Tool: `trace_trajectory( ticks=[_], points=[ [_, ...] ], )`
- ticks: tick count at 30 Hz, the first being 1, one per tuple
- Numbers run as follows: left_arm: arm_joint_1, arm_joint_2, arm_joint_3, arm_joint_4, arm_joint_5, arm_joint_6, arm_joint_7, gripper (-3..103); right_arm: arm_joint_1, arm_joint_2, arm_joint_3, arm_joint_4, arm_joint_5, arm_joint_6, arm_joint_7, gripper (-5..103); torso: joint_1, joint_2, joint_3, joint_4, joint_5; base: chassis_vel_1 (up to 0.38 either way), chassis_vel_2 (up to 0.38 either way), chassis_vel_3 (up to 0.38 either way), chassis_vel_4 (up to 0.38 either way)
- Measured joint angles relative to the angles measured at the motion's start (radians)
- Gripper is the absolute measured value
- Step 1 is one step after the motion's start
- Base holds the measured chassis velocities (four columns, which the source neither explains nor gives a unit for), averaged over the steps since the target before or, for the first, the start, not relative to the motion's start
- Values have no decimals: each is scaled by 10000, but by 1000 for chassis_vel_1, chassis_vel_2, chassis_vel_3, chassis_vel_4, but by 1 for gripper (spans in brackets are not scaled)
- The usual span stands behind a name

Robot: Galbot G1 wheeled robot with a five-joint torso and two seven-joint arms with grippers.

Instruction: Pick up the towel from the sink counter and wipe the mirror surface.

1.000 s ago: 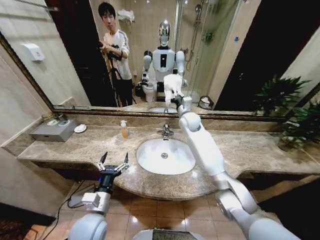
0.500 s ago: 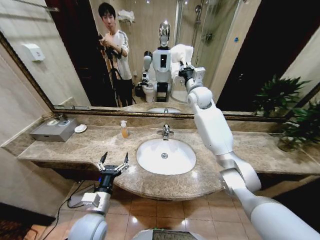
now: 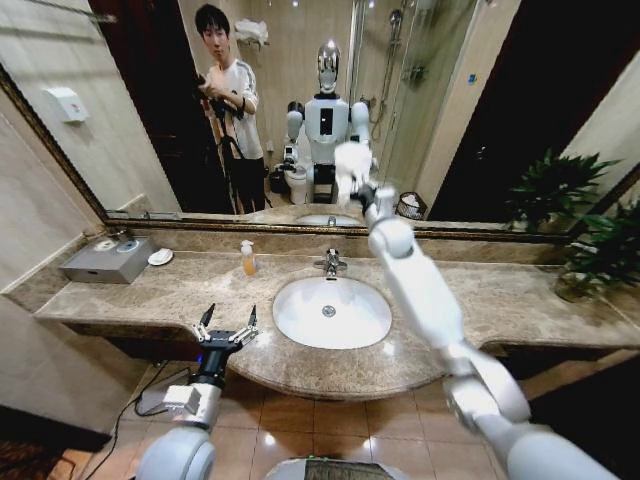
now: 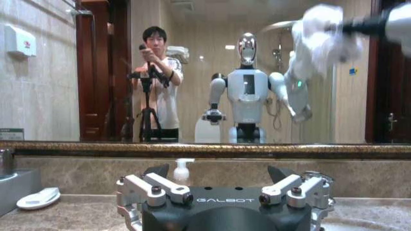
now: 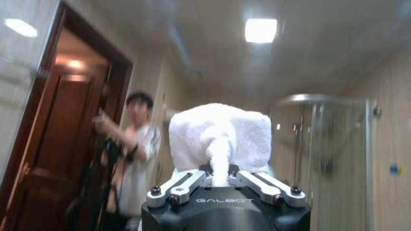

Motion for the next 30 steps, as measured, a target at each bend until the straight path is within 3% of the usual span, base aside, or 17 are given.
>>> trace_trajectory(
  ticks=[6, 19, 30],
  points=[
    [0, 0, 0, 0, 0, 0, -1, 100, 778, -9, -1, -189, 396, -194, 58, 9, 0, 1, -1, -4, -1, 0, 0, 0, 0],
    [1, 1, 0, 0, 0, 0, 0, 100, -1816, -372, -587, 762, 81, 8, -92, 9, 0, 0, 2, -5, 4, 0, 0, 0, 0],
    [0, 0, -1, 0, 0, 0, -1, 100, 528, -419, -505, 120, 836, -232, -17, 9, 1, 0, -1, -2, -1, 0, 0, 0, 0]
  ],
)
